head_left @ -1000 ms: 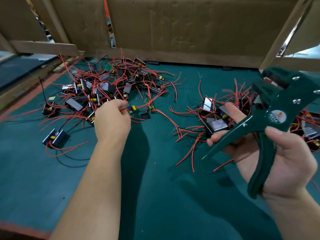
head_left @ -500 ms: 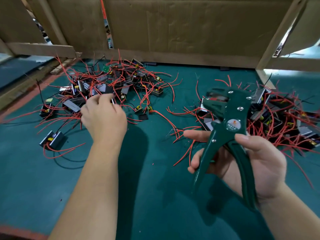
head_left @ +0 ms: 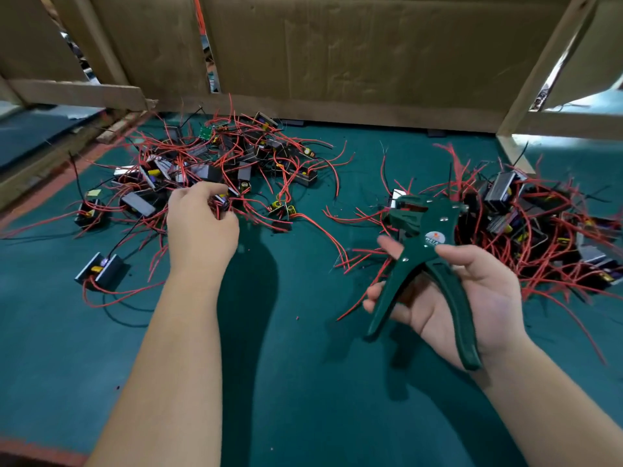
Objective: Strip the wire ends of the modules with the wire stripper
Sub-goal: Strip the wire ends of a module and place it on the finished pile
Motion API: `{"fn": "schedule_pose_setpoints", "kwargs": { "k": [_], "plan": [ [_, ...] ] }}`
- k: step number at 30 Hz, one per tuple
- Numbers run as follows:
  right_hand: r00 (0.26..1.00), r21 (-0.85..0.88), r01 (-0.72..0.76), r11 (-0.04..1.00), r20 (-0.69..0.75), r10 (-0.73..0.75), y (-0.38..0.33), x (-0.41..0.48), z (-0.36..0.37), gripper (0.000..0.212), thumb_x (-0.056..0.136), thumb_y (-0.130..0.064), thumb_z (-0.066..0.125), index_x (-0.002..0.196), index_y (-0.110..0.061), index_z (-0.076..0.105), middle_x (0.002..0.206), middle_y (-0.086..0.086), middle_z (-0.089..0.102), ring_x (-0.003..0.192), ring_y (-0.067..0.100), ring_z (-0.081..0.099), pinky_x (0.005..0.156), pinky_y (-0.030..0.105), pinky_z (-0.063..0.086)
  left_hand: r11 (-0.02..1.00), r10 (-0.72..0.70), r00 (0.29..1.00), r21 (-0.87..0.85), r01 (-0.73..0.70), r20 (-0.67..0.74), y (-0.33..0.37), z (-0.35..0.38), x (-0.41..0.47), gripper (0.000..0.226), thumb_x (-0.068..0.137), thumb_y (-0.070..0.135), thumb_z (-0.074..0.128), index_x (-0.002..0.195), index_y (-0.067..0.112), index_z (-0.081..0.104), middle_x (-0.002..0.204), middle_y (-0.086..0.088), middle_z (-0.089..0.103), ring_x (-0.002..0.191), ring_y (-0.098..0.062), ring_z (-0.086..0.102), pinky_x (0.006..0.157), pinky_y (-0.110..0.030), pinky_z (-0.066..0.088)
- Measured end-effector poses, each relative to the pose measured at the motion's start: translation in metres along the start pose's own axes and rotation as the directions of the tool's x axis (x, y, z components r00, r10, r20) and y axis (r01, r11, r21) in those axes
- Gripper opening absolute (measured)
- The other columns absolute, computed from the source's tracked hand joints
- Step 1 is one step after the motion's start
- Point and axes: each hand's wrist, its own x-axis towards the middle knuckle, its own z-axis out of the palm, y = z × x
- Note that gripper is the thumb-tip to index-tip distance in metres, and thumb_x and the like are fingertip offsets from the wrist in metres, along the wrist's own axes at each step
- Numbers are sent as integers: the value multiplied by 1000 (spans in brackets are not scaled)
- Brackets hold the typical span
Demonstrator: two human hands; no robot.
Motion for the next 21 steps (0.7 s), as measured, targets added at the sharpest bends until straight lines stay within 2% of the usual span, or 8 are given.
{"fn": "schedule_pose_setpoints", "kwargs": {
  "k": [3, 7, 9, 12, 15, 18, 20, 21],
  "plan": [
    [989, -26, 117, 993, -85, -119, -4, 2, -3, 48, 56, -23, 58, 99, -5, 48, 89, 17, 58, 61, 43, 65, 57, 51, 55, 997, -65, 998, -41, 65, -4, 0, 1, 1, 41, 85, 5, 49, 124, 18, 58, 131, -10, 43, 93, -26, 54, 82, -25, 36],
    [976, -90, 206, 974, -53, -211, -4, 3, -7, 52, 64, -21, 53, 113, -13, 37, 86, 12, 53, 65, 46, 64, 61, 54, 54, 994, -106, 990, 29, 104, 89, 0, 3, -2, 51, 86, -1, 50, 134, 18, 49, 140, -10, 33, 86, -26, 49, 78, -31, 39],
    [987, -131, 161, 978, 5, -161, -3, 2, -9, 51, 65, -22, 55, 113, -13, 44, 104, 14, 63, 64, 44, 63, 62, 56, 54, 995, -100, 991, 28, 98, 84, -1, 2, -2, 52, 85, -1, 52, 133, 19, 49, 140, -10, 33, 83, -23, 47, 75, -31, 38],
    [990, -110, -17, 994, 138, 32, -1, -1, -9, 48, 60, -28, 67, 99, -3, 57, 130, 24, 56, 66, 42, 63, 65, 54, 54, 995, -94, 993, 28, 93, 66, -2, 2, -2, 47, 85, 10, 60, 131, 19, 51, 139, -9, 35, 71, -17, 49, 75, -28, 35],
    [947, -69, -207, 976, 238, 217, 3, 0, -7, 44, 62, -28, 69, 92, 0, 55, 129, 30, 54, 67, 41, 63, 67, 52, 54, 994, -96, 993, 51, 92, 68, -1, 5, -5, 51, 84, 8, 63, 132, 21, 50, 138, -8, 34, 74, -19, 43, 74, -26, 33],
    [926, -88, -323, 942, 176, 334, 7, 7, -5, 61, 66, -27, 59, 112, 10, 47, 118, 30, 60, 64, 39, 62, 64, 49, 55, 996, -87, 996, -23, 88, 14, 0, 4, -4, 52, 84, 7, 62, 131, 24, 48, 138, -7, 33, 79, -23, 48, 74, -29, 36],
    [935, -103, -328, 939, 106, 338, 8, 11, -4, 43, 70, -26, 53, 103, 0, 46, 118, 30, 61, 63, 39, 62, 64, 49, 55, 992, -69, 995, -113, 60, -76, 3, 2, -4, 49, 84, 10, 61, 130, 23, 49, 136, -6, 35, 82, -13, 51, 76, -25, 36],
    [944, -110, -315, 943, 72, 323, 8, 13, -2, 29, 72, -26, 50, 94, -7, 43, 119, 30, 60, 63, 38, 62, 64, 49, 56, 987, -44, 990, -160, 23, -131, 4, 1, -5, 47, 83, 11, 59, 128, 20, 49, 133, -5, 37, 80, 1, 49, 75, -17, 34]
  ]
}}
